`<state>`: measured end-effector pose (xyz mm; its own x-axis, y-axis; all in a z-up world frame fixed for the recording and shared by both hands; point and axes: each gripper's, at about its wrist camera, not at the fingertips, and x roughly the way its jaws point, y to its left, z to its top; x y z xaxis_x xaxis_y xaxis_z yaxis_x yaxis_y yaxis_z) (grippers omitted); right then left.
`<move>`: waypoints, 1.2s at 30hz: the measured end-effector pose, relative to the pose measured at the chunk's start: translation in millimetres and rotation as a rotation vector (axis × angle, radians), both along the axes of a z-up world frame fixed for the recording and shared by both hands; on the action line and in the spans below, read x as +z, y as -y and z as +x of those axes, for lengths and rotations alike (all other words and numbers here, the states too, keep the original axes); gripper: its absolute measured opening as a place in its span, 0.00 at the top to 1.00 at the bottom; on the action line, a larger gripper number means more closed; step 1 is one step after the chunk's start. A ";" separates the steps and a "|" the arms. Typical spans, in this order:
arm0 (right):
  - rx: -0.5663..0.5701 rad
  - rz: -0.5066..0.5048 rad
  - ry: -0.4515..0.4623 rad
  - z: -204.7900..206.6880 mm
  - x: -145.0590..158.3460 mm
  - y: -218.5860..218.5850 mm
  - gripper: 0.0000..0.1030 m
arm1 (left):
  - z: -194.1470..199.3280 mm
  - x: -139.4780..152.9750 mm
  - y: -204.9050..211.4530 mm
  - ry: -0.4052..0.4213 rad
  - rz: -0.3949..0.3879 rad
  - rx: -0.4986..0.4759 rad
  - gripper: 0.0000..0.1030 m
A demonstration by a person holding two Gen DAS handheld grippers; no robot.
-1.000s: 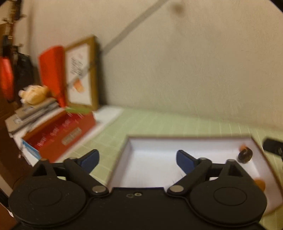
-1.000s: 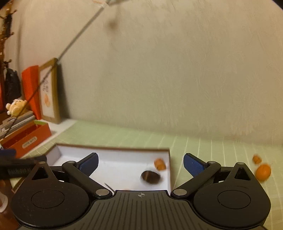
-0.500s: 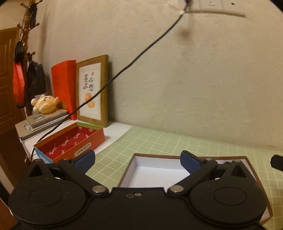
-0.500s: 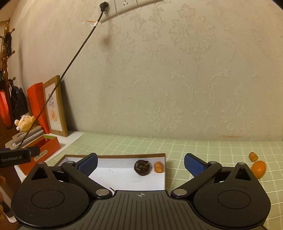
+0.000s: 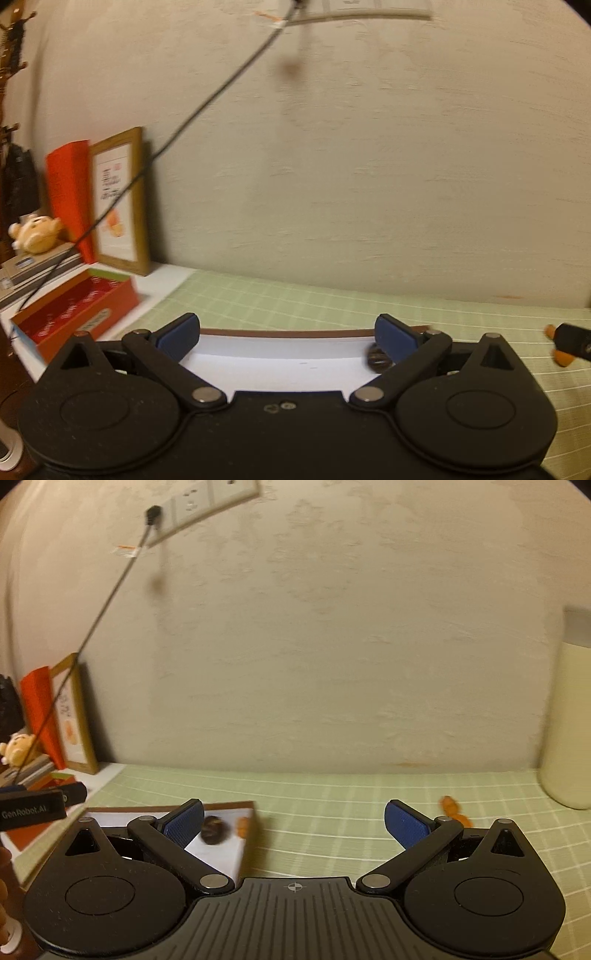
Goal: Organize fruits
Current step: 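Move both open tools back from the box toward the remaining fruit, then grasp the whole orange with the left tool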
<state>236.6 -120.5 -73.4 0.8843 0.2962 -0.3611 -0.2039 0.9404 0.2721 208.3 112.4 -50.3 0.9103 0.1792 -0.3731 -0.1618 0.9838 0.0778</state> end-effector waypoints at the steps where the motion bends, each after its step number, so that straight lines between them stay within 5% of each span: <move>1: -0.009 -0.001 -0.007 0.1 -2.3 5.8 0.00 | 2.0 -0.6 7.2 -0.001 0.001 -0.017 0.09; 13: -0.212 0.074 -0.064 -3.2 -13.9 96.9 0.00 | 26.5 -22.5 102.3 -0.044 0.024 -0.224 0.17; 21: -0.372 0.023 -0.109 -6.2 -28.0 148.4 0.00 | 45.2 -51.2 173.2 -0.111 0.038 -0.361 0.21; 28: -0.370 0.004 -0.183 9.3 -44.9 176.7 0.01 | 56.9 -74.5 222.5 -0.146 0.057 -0.445 0.24; 29: -0.371 0.011 -0.179 9.8 -44.9 180.7 0.04 | 59.1 -77.3 227.8 -0.149 0.059 -0.454 0.24; 31: -0.372 0.010 -0.181 11.1 -45.0 182.6 0.32 | 61.7 -82.1 240.9 -0.154 0.058 -0.467 0.24; 36: -0.376 0.017 -0.198 16.5 -49.8 188.6 0.34 | 70.9 -93.0 265.6 -0.175 0.042 -0.490 0.28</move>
<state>253.2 -309.1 -123.2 0.8460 -0.0262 -0.5325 0.2102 0.9343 0.2879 279.2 -153.2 -143.2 0.8159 -0.2339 -0.5288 0.3354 0.9364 0.1034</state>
